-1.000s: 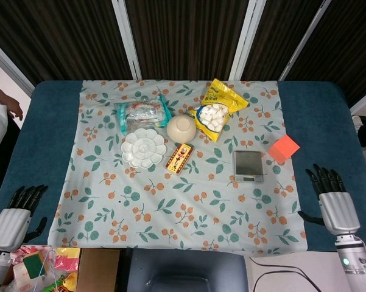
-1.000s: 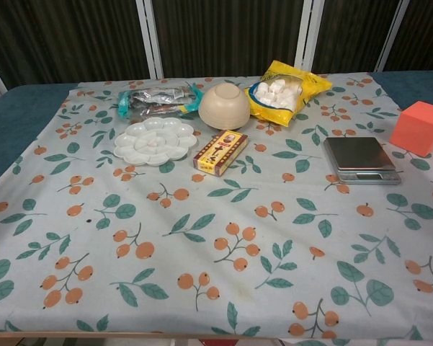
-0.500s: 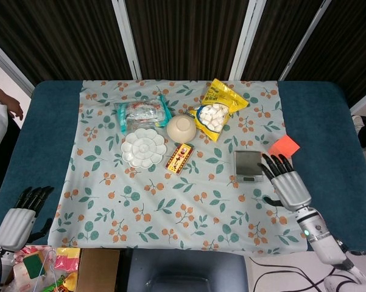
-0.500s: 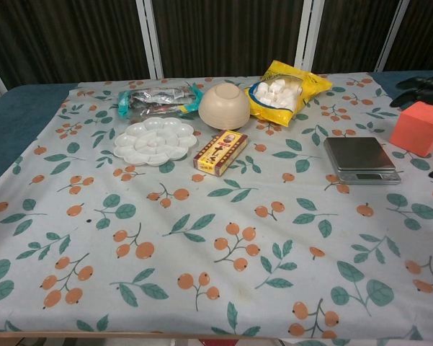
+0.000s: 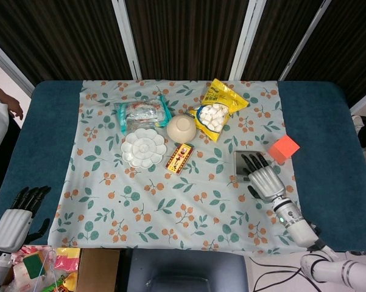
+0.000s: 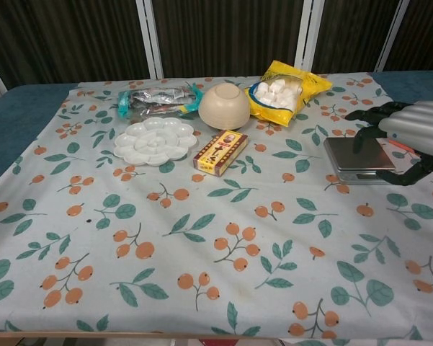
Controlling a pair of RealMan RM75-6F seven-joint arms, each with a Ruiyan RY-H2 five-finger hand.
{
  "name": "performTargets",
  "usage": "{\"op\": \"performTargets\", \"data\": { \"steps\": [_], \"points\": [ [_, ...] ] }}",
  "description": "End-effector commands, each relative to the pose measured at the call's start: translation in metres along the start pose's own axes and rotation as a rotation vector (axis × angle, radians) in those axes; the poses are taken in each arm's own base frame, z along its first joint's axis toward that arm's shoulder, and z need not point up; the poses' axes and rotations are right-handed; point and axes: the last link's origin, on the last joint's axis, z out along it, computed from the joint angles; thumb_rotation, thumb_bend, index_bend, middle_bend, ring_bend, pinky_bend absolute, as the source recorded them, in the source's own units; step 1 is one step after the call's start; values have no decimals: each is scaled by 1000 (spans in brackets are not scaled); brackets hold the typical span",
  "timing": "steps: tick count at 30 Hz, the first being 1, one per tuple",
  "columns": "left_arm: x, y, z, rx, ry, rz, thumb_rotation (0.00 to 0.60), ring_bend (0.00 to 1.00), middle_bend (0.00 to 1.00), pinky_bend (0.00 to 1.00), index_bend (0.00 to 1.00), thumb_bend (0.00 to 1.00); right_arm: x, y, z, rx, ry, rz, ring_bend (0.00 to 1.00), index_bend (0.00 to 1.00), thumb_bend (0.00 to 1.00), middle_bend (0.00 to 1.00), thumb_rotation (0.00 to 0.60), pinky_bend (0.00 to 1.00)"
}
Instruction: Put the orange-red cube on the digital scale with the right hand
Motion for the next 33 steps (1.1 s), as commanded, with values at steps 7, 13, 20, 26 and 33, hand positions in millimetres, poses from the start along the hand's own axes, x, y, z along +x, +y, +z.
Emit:
{"op": "performTargets", "data": {
  "steps": [7,13,20,26,33],
  "points": [
    [0,-1,0,12,-11,3,600,81,84,54,0,445,-10,-7,5,19,-23,-23,0,463,596,19,600,0],
    [0,0,-1,10,-12,4,600,81,84,54,0,444,-12,-9,7,19,-30,-28,0,463,596,20,600,0],
    [0,0,-2,11,-15,4,600,81,84,54,0,444,-15,-12,10,19,-39,-36,0,463,596,20,600,0],
    [0,0,-2,13,-17,4,600,81,84,54,0,444,-16,-15,11,23,-42,-40,0,463,596,20,600,0],
    [0,1,-3,14,-19,3,600,80,84,54,0,444,-18,-19,14,27,-41,-45,0,463,596,22,600,0]
  ]
}}
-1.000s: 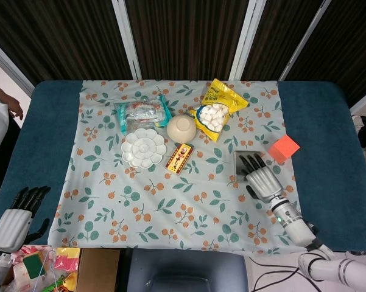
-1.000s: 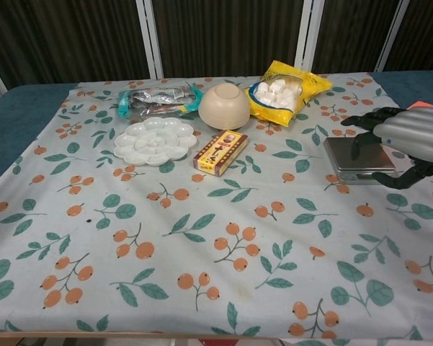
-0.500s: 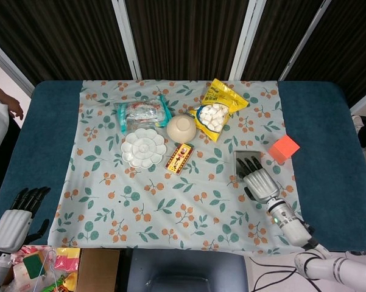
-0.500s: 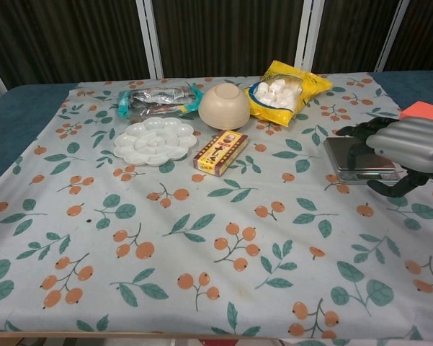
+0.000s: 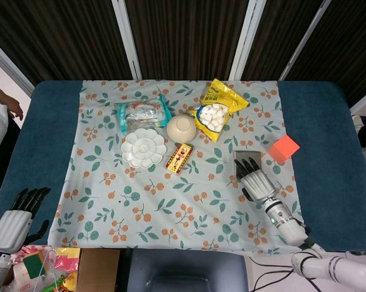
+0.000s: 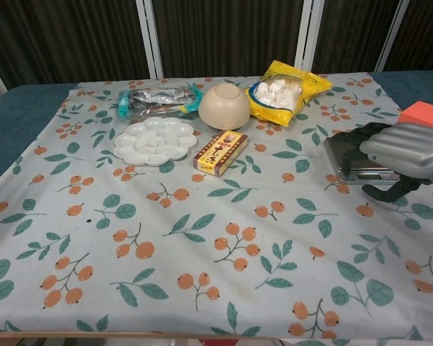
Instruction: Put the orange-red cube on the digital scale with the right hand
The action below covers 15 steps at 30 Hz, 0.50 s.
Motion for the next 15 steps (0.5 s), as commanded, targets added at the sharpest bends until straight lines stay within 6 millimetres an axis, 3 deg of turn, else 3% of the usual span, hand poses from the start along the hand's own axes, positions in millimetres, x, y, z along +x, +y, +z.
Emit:
{"op": "performTargets", "data": {
  "steps": [1,15],
  "points": [
    [0,0,-1,-1,-1,1,600,80,84,54,0,445,0,-1,1,1,3,-3,0,463,596,23,600,0],
    [1,1,-4,-7,2,0,600,80,84,54,0,444,-6,-6,3,3,-6,-9,0,463,596,26,600,0]
  ]
}}
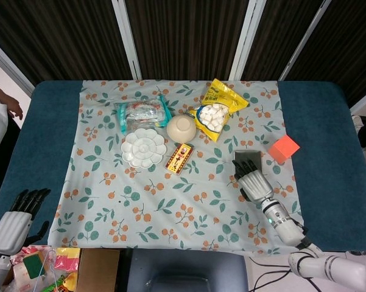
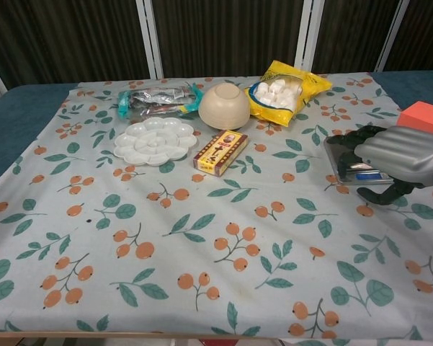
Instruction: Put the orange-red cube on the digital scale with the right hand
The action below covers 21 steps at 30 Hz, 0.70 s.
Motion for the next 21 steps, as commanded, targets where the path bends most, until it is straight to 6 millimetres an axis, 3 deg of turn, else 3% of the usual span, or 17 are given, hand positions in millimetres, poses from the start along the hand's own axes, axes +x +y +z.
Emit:
{"op": "performTargets", "data": {
  "steps": [1,14,17,21],
  "points": [
    [0,0,-1,-1,2,-1,600,80,84,54,0,444,0,0,-1,-2,4,1,0,462,596,26,600,0],
    [1,1,0,-7,7,-1,600,81,84,54,0,444,20,23,-19,-57,99,75,0,377,596,26,600,0],
    [2,1,0,-7,12,-2,600,81,84,55,0,445,29,36,-20,-95,129,112,0,288,569,25,600,0],
    [4,0,-1,-5,19,1,600,81,84,55,0,444,45,62,-18,-173,155,173,0,76,381,21,600,0]
  ]
}}
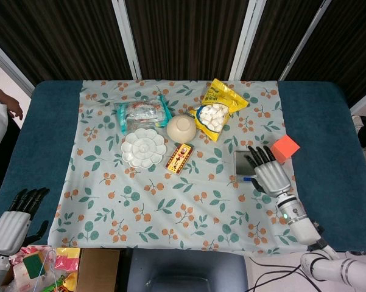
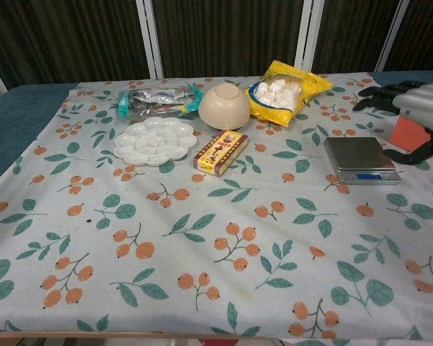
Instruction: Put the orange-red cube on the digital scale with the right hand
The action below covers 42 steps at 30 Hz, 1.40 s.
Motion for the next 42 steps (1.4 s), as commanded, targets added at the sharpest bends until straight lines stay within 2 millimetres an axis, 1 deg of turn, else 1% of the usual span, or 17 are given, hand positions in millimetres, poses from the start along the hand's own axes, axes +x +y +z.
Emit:
{"op": "performTargets", "data": {
  "steps": [1,2,3,6,8,10,12,21,32,33,34,35,36,37,38,40,42],
  "points": [
    [1,0,0,2,3,2,600,81,84,54,0,444,18,23,8,-71,20,42,0,36,342,13,600,0],
    [1,-1,0,3,4,2,600,81,84,54,0,444,22,30,11,-84,20,38,0,9,305,5,600,0],
    [1,-1,0,3,5,3,600,80,84,54,0,444,23,32,12,-88,19,35,0,1,283,1,600,0],
    [1,-1,0,5,6,4,600,80,84,54,0,444,27,39,16,-98,13,20,0,0,229,0,600,0],
    [2,-2,0,10,11,8,600,80,85,54,0,444,30,56,23,-118,-13,-62,0,0,194,0,600,0],
    [1,-3,1,17,8,14,600,80,84,55,0,444,22,84,32,-168,-98,-219,0,0,180,0,600,0],
    [-1,-3,2,22,4,16,600,80,83,54,0,444,16,89,38,-182,-139,-255,0,0,179,0,600,0],
    [-5,-4,5,33,-7,27,600,80,84,54,0,444,-3,92,63,-217,-211,-297,0,0,179,0,600,0],
    [-6,-5,6,40,-9,26,600,81,84,54,0,443,-20,86,79,-214,-254,-311,0,6,177,0,600,0],
    [-6,-5,5,41,-9,26,600,81,84,54,0,444,-20,86,80,-212,-253,-309,0,48,177,6,600,0],
    [-5,-6,7,44,-8,26,600,80,84,54,0,444,-20,85,81,-213,-250,-308,0,119,177,32,600,0],
    [-5,-6,7,44,-10,26,600,81,84,54,0,444,-20,85,81,-216,-244,-308,3,196,177,73,600,13],
    [-6,-6,7,44,-11,26,600,81,84,54,0,444,-21,85,82,-219,-240,-307,20,291,177,139,600,42],
    [-6,-6,8,44,-12,26,600,81,84,54,0,444,-21,86,82,-221,-240,-307,36,339,177,176,600,62],
    [-6,-6,8,44,-13,26,600,81,84,54,0,444,-21,86,83,-224,-237,-310,71,398,177,221,600,103],
    [-6,-6,8,43,-14,26,600,81,83,54,0,444,-21,86,85,-232,-229,-319,171,459,177,298,600,216],
    [-6,-6,8,42,-10,27,600,81,84,55,0,444,-19,86,88,-244,-219,-302,306,549,185,416,600,413]
  ]
}}
